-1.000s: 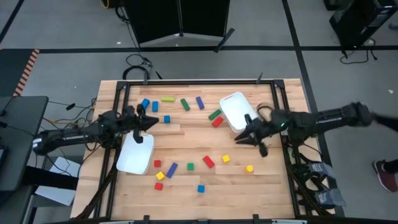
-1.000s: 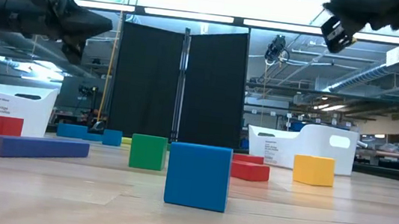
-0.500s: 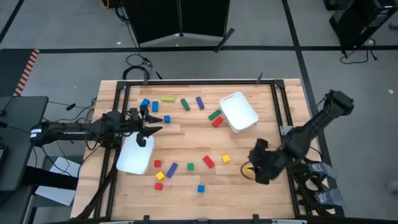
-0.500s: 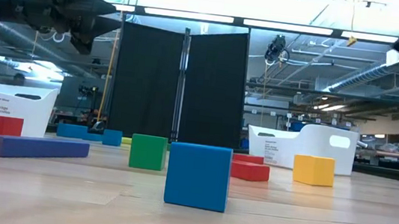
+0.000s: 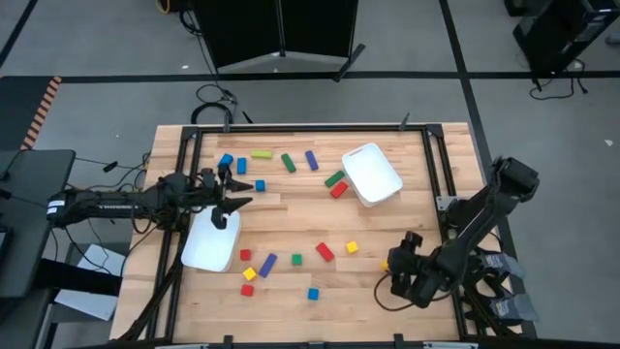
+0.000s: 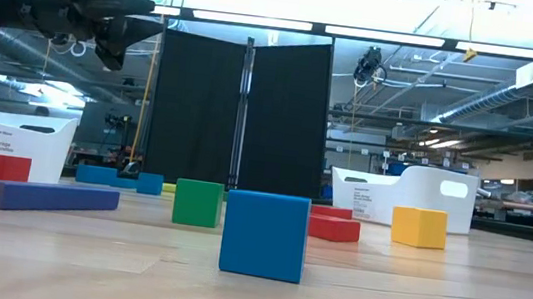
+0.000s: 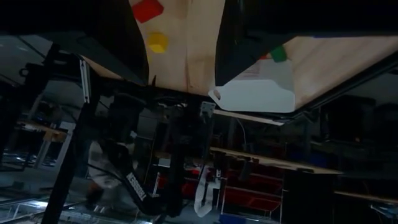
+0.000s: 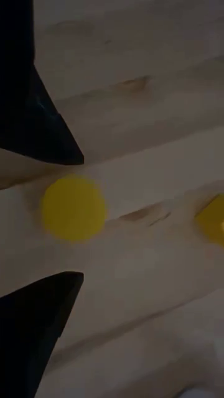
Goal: Sort blocks by size
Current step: Put the large yellow block into the left white bin
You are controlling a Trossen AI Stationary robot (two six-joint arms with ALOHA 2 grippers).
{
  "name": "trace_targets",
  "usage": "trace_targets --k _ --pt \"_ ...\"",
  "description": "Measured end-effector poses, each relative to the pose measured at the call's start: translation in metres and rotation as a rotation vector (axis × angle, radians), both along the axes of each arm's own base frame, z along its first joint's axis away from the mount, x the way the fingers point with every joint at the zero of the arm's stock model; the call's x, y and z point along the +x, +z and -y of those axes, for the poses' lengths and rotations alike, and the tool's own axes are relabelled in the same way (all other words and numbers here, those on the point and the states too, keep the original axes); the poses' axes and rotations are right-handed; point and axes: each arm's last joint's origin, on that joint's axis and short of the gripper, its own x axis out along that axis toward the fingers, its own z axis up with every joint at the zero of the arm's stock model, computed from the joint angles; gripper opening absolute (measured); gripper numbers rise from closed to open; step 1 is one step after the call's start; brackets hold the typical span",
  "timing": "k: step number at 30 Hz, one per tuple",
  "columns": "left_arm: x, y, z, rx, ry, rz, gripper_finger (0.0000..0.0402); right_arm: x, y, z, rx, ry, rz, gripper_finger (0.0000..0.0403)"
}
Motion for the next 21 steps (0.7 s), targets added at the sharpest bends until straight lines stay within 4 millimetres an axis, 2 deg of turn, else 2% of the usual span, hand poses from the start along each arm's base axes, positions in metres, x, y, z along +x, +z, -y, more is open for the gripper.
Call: trace_targets --k 3,6,12,17,21 --pt "0.000 0.000 0.000 -0.001 -0.008 0.000 0.0193 0.004 -0.014 -0.003 0.003 0.008 0.018 0.0287" --pt "0.000 0.002 0.001 0.001 -0.018 0.015 0.0193 0.007 -0.025 -0.003 -0.007 -0.001 0.020 0.0254" --pt "0.000 0.004 0.002 0.008 -0.051 0.036 0.0193 0.013 -0.029 -0.007 -0.037 0.005 0.099 0.0134" --pt "-0.001 0.005 0.002 -0.003 -0.082 0.048 0.0193 0.024 -0.026 -0.002 -0.053 0.012 0.150 0.0136" --pt "-0.001 0.007 0.003 -0.038 -0.089 0.074 0.0193 0.068 -0.008 0.006 -0.050 0.101 0.326 0.0136"
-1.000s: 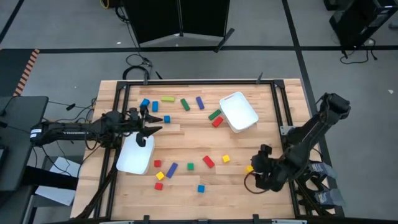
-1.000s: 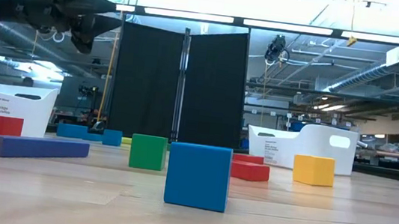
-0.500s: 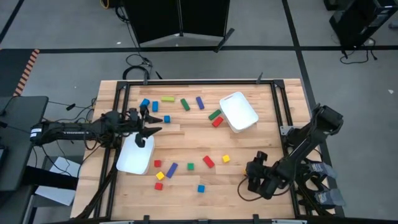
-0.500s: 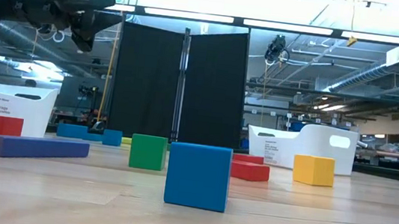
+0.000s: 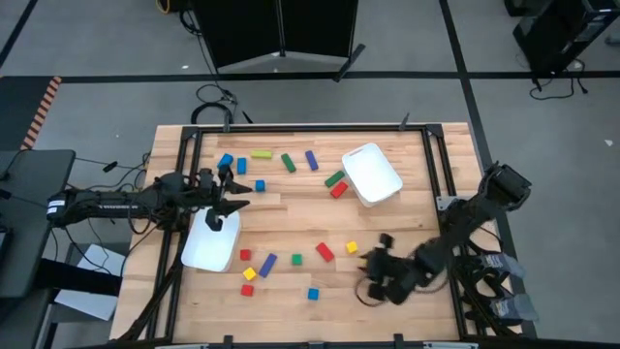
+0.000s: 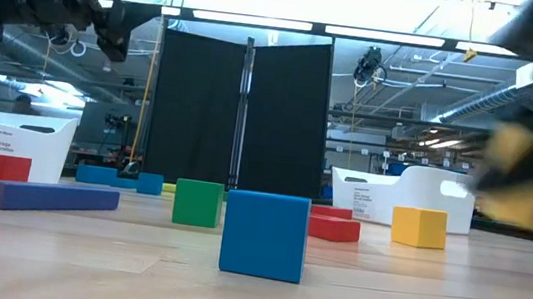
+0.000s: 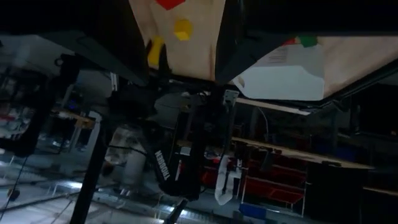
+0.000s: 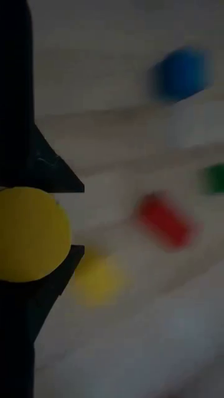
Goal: Sort blocks by size
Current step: Put the large yellow block into the left white bin
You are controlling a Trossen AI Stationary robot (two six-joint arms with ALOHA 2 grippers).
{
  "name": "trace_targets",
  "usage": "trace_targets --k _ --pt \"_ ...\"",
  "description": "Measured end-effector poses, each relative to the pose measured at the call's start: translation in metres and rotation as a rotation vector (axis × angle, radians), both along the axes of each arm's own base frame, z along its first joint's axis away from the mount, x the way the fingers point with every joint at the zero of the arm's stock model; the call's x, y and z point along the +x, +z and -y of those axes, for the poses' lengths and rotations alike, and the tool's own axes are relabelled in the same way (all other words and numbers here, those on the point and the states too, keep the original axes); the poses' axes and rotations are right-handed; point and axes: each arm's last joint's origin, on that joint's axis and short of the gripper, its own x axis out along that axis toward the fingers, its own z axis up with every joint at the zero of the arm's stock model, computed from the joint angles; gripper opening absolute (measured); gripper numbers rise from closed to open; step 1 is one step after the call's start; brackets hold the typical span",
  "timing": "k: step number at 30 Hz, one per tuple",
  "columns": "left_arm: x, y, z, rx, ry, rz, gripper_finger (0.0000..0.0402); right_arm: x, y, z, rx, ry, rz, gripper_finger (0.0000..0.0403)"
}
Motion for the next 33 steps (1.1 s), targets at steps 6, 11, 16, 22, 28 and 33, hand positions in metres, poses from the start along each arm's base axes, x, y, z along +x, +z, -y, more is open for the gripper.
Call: trace_targets --k 6,11,16,22,28,33 --pt "-0.005 0.017 0.001 -0.076 -0.027 0.176 0.0193 0.080 0.045 0.052 -0.087 0.141 0.337 0.0136" --pt "-0.015 0.034 0.002 -0.163 -0.082 0.358 0.0193 0.150 0.052 0.089 -0.091 0.245 0.479 0.0136" --pt "-0.026 0.044 0.003 -0.222 -0.130 0.470 0.0193 0.223 0.043 0.099 -0.079 0.347 0.537 0.0136" --pt "-0.035 0.048 0.005 -0.245 -0.156 0.527 0.0193 0.290 0.036 0.115 -0.045 0.396 0.636 0.0136" --pt "-0.036 0.049 0.005 -0.241 -0.163 0.532 0.0193 0.341 0.025 0.127 0.004 0.405 0.698 0.0136" --pt "-0.035 0.047 0.005 -0.240 -0.158 0.513 0.0193 0.365 0.004 0.137 0.040 0.381 0.718 0.0137"
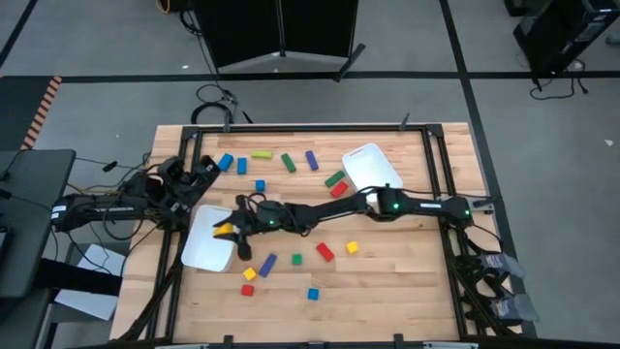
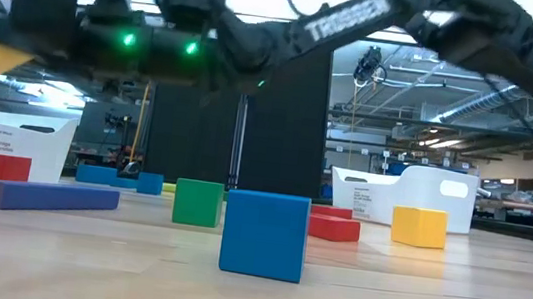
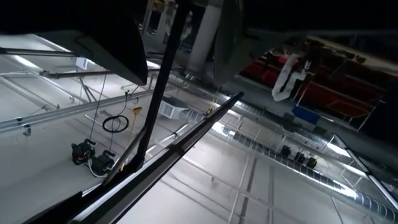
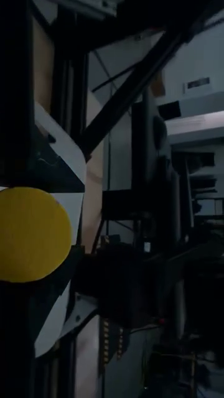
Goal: Sort blocks by size
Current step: Put the large yellow block into the left white bin, then put the small blue block into the right white bin
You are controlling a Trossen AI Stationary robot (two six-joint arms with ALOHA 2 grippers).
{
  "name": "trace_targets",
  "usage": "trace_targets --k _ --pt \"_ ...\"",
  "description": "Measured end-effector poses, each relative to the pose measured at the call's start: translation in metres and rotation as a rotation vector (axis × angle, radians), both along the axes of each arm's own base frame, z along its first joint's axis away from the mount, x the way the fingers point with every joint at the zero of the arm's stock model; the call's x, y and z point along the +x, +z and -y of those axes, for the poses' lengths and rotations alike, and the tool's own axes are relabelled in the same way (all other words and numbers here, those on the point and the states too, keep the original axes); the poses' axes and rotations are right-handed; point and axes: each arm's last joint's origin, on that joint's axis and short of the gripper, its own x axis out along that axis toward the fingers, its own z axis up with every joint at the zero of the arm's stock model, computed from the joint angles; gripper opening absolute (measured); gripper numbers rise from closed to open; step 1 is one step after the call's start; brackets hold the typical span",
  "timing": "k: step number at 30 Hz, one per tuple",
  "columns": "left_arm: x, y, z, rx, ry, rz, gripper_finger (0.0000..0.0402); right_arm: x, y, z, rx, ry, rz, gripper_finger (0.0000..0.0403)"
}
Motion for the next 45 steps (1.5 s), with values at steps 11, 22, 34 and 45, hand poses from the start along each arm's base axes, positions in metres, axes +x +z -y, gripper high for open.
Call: trace_targets --k 11,22,34,45 --pt "0.009 -0.012 -0.002 -0.015 0.030 -0.152 0.0193 -0.041 0.003 0.030 0.043 -0.110 0.113 0.0336" --pt "0.042 -0.029 -0.021 0.001 0.560 -1.064 0.0193 -0.225 0.043 0.026 -0.113 -0.411 0.126 0.0257" --pt "0.150 -0.031 -0.070 0.329 0.405 -1.917 0.0194 -0.325 0.092 0.015 -0.208 -0.430 0.094 0.0261" --pt "0.173 -0.064 -0.092 0.500 0.229 -2.142 0.0212 -0.362 0.108 0.003 -0.251 -0.454 0.100 0.0257"
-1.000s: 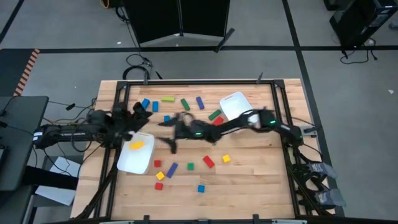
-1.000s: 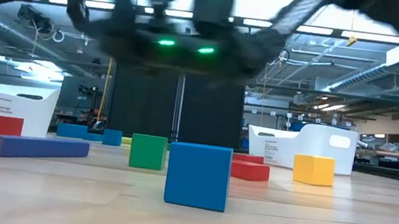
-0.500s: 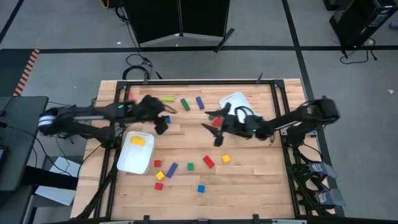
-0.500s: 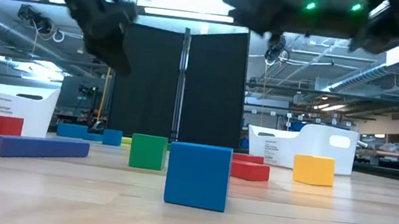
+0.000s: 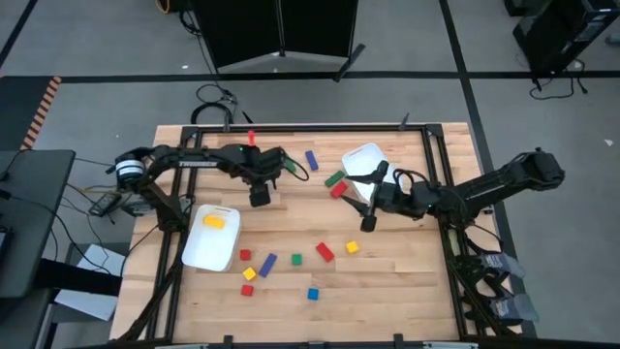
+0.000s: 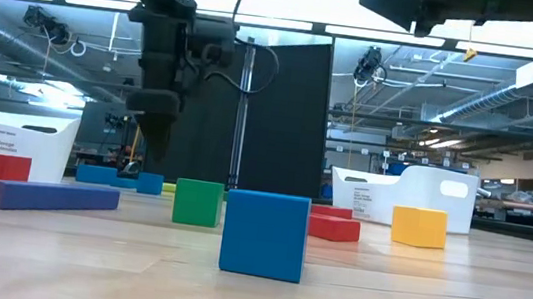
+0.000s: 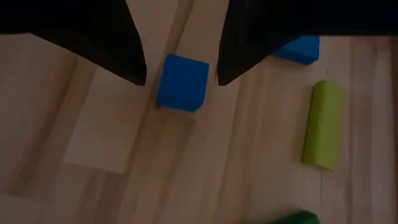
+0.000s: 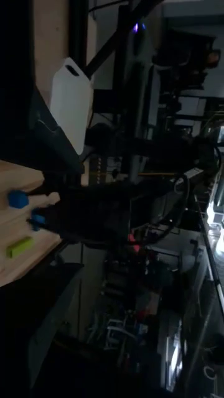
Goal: Sort blocks by size
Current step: Put the small blue block into the right white bin
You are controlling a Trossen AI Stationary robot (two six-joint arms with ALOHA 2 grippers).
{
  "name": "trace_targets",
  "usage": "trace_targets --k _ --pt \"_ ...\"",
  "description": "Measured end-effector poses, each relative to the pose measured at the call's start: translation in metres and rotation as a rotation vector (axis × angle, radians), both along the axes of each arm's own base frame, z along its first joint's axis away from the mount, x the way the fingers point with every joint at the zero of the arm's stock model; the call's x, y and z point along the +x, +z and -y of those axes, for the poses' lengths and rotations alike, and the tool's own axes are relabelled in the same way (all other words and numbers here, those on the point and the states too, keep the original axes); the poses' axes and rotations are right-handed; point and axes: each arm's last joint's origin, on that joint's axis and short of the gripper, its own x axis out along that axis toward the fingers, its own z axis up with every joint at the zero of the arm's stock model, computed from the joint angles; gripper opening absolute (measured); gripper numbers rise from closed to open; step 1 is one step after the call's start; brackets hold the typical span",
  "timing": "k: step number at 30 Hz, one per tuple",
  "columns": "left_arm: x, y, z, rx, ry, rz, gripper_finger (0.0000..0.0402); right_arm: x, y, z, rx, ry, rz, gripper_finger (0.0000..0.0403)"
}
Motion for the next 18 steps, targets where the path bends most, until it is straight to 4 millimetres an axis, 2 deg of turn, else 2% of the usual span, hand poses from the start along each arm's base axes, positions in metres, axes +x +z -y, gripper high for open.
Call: trace_targets --k 10,14,18 --pt "-0.006 -0.019 -0.003 0.021 -0.033 -0.037 0.0292 0.000 0.000 0.001 -0.029 -0.005 -0.008 0.0254" --pt "-0.004 -0.028 -0.010 -0.010 -0.016 -0.031 0.0292 0.000 0.000 0.001 -0.040 -0.008 -0.011 0.0253" --pt "-0.002 -0.044 -0.015 -0.081 -0.009 -0.054 0.0268 0.000 0.000 0.001 -0.046 -0.008 -0.013 0.0254"
